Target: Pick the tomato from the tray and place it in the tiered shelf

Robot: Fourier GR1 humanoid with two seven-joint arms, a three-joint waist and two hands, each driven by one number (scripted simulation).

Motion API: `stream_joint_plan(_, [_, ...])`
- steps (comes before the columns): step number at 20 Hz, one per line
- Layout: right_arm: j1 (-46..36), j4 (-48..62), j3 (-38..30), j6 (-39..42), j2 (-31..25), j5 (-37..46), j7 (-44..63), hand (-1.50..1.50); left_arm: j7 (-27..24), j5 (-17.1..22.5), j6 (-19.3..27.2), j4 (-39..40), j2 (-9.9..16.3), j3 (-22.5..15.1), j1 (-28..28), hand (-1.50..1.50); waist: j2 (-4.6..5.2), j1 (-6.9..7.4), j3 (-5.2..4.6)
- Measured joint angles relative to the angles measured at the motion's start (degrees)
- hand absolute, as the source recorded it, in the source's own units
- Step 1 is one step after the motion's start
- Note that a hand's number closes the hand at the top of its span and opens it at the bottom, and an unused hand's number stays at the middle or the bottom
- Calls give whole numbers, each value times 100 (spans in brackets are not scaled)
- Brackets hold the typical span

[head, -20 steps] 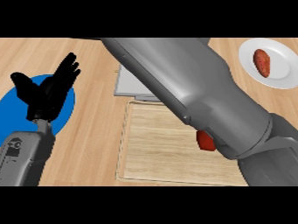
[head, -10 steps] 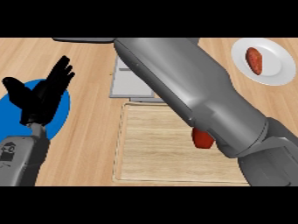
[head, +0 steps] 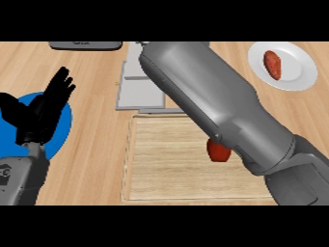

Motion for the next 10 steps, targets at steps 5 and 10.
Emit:
stream_joint_plan(5, [292, 57, -323, -286, 28, 499, -30, -150, 52, 75, -33, -44, 98, 128, 92, 0, -35, -142, -15])
stream_joint_plan(10, [573, -188, -495, -583, 48, 1249, -17, -150, 65, 116, -42, -127, 134, 196, 155, 0, -29, -210, -7])
